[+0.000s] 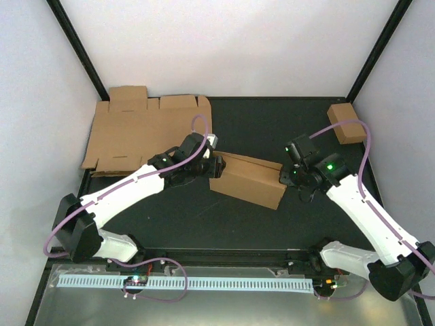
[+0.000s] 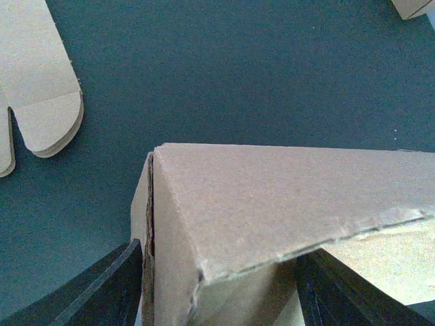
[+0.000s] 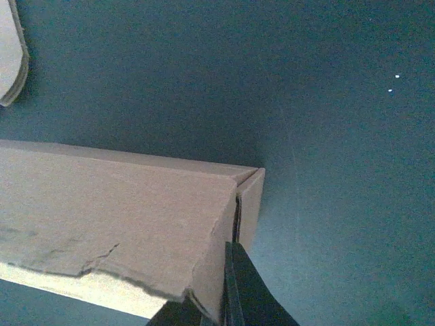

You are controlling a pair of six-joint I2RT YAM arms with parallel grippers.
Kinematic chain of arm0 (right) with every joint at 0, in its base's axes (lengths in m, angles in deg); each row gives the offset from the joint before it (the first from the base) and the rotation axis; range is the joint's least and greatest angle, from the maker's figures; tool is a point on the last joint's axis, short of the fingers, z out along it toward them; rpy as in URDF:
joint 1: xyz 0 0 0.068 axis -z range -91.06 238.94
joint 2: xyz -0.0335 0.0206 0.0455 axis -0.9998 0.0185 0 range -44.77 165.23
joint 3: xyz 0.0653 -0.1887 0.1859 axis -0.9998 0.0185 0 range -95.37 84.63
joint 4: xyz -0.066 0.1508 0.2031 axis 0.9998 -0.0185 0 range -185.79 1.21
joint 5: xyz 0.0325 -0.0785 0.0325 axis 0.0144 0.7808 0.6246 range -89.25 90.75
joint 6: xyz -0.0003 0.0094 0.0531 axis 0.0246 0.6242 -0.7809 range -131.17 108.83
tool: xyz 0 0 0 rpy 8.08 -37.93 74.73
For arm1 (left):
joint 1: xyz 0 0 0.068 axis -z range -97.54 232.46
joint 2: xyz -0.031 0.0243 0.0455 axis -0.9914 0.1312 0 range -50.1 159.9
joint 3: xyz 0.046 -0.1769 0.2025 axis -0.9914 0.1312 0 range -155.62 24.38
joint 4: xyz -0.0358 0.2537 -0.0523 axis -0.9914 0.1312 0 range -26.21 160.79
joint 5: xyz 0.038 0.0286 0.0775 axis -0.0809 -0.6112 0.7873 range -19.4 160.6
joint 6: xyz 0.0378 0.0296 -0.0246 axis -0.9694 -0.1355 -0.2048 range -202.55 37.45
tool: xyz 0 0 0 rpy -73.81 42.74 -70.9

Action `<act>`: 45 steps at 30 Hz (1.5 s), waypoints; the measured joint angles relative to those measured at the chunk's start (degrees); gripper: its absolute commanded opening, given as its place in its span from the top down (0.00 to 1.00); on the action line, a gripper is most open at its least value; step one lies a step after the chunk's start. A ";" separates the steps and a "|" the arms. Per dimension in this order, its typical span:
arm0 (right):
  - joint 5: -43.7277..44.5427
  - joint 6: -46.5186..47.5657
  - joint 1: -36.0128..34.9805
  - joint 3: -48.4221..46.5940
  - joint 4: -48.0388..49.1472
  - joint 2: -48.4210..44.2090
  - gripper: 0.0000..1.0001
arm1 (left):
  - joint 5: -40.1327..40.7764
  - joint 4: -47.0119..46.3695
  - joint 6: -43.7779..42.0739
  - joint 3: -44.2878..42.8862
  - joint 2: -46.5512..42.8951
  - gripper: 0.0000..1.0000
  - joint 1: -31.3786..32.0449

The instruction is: Fold the paper box

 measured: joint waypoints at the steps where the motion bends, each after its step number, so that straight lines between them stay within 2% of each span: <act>1: -0.17 -0.48 0.00 0.50 0.59 -0.50 0.99 | 0.00 0.02 0.07 0.00 0.00 0.37 0.00; 42: 14.19 -8.20 -9.77 7.48 5.33 -3.50 0.99 | 1.75 0.22 1.29 0.00 -0.04 0.37 0.98; 43: 14.21 -8.20 -9.77 7.45 5.33 -3.50 0.96 | 1.77 0.22 1.29 0.00 -0.04 0.37 0.98; 45: 14.21 -8.17 -9.79 7.15 4.98 -3.39 0.84 | 1.84 0.24 1.31 0.00 -0.07 0.37 1.03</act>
